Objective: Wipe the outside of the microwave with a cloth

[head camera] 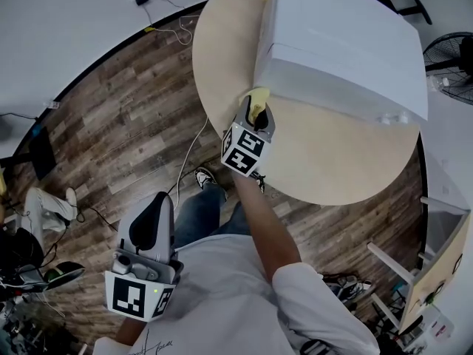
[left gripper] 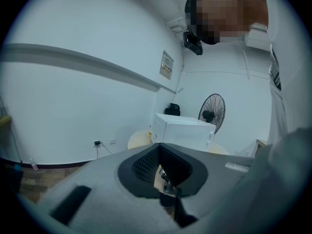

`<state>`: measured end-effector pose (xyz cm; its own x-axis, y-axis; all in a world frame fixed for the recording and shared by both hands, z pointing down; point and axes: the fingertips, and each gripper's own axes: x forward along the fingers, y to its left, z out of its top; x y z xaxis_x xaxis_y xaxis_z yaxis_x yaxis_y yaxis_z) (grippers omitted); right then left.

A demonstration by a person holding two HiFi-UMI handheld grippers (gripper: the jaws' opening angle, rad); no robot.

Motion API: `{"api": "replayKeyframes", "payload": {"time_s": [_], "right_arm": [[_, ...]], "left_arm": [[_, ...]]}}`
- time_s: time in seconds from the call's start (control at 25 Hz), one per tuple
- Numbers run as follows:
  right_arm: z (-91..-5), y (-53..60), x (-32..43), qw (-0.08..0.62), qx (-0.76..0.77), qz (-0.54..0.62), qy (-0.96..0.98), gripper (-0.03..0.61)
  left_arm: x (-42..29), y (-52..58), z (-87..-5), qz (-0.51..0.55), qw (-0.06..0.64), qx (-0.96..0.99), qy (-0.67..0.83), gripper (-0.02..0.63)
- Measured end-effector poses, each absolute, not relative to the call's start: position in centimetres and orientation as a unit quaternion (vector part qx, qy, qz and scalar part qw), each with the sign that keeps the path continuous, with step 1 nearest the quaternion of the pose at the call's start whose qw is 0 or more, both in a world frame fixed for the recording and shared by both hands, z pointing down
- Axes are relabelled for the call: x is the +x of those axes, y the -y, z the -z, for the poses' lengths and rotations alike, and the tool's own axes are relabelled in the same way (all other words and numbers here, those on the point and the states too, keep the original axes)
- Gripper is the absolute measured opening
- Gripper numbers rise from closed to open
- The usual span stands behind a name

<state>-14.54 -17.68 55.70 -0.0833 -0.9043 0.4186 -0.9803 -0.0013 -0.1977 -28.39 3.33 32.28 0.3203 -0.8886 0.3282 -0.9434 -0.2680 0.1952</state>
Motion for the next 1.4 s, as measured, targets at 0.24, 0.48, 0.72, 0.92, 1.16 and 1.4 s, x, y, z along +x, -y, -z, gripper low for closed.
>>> {"api": "replayKeyframes", "payload": {"time_s": [0.24,0.48,0.72,0.92,1.16,1.4], "right_arm": [[-54.2,16.6,-15.9,0.087,0.628,-0.209,0.744,0.135],[-52.1,15.1,-14.7,0.083,0.595,-0.197,0.774,0.137],[-50.0,14.1,-12.0,0.077,0.579,-0.190,0.789,0.137],[-48.2,13.5,-9.0,0.076,0.567,-0.184,0.799,0.135],[-45.7,12.2,-5.1,0.075,0.547,-0.178,0.814,0.135],[-43.0,11.1,-1.1,0.068,0.529,-0.179,0.827,0.135]], "left_arm": [[-27.5,-3.8,-31.8,-0.071,0.180,0.789,0.583,-0.008],[-25.2,-3.7,-31.5,-0.066,0.176,0.793,0.579,-0.008],[-23.0,-3.7,-31.1,-0.063,0.173,0.797,0.575,-0.008],[-21.1,-3.2,-30.9,-0.065,0.168,0.798,0.575,-0.008],[-18.5,-2.9,-30.7,-0.063,0.163,0.801,0.572,-0.008],[-16.2,-2.1,-31.1,-0.070,0.163,0.803,0.568,-0.008]]}}
